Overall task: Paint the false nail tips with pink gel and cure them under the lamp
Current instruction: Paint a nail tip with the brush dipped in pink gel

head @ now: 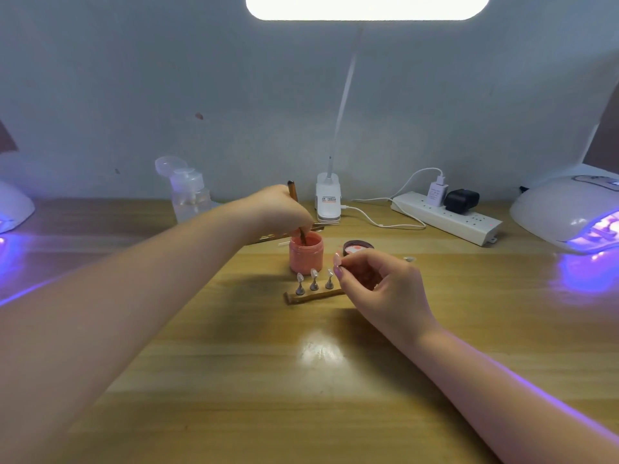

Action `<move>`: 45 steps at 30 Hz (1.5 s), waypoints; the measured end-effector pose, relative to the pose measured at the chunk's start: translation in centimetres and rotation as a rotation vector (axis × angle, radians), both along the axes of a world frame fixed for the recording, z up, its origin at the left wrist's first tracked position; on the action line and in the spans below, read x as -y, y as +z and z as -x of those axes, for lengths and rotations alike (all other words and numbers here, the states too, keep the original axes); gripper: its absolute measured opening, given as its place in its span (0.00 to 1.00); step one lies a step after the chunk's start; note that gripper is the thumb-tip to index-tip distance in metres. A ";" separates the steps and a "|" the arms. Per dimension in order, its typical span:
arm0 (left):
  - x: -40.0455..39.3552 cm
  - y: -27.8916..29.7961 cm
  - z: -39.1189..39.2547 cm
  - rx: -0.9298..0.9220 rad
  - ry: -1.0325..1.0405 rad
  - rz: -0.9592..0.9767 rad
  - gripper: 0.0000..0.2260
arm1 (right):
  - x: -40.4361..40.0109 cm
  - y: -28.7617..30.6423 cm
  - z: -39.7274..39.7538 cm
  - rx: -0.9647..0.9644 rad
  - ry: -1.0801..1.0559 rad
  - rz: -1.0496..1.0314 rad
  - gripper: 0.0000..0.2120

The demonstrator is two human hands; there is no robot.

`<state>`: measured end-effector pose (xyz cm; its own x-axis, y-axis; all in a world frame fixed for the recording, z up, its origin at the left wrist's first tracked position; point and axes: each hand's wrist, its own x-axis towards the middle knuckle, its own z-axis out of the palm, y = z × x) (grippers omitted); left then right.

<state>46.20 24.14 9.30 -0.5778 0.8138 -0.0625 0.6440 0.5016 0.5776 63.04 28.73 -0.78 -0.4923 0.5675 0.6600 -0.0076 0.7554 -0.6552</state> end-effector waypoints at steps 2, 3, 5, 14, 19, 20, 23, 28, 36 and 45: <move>-0.2 -0.4 0.2 0.043 0.011 0.009 0.06 | 0.0 0.0 0.0 -0.004 0.006 -0.003 0.02; -0.2 -0.5 0.4 0.071 0.018 -0.001 0.06 | 0.0 0.0 0.0 -0.007 0.011 -0.004 0.02; -0.1 -0.5 1.1 0.150 0.054 -0.054 0.06 | 0.1 0.1 0.0 -0.009 0.016 -0.012 0.03; 3.2 -1.8 3.8 0.680 0.281 -0.349 0.08 | 0.3 0.2 -0.2 -0.008 -0.010 -0.027 0.03; 4.9 -2.9 4.1 0.795 0.327 -0.398 0.09 | 0.1 0.2 -0.3 0.010 -0.001 0.000 0.03; 5.2 -3.0 4.1 0.803 0.335 -0.420 0.09 | 0.1 0.1 -0.3 0.004 -0.003 0.008 0.03; 5.9 -3.5 3.7 0.780 0.333 -0.581 0.08 | 0.0 0.1 -0.3 -0.003 0.005 0.042 0.03; 7.9 -5.7 -0.3 0.424 0.030 -0.844 0.10 | 0.1 0.3 0.1 -0.084 0.063 0.206 0.06; 9.7 -7.3 -4.5 0.126 -0.267 -0.871 0.08 | 0.3 0.0 0.3 -0.096 0.065 0.229 0.05; 10.0 -7.9 -4.5 0.030 -0.314 -0.914 0.10 | 0.4 -0.1 0.3 -0.083 0.038 0.234 0.04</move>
<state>50.69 14.18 1.38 -0.3339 0.6725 0.6605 0.6510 -0.3422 0.6776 62.76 28.30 -0.86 -0.4659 0.6919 0.5515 -0.0937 0.5812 -0.8083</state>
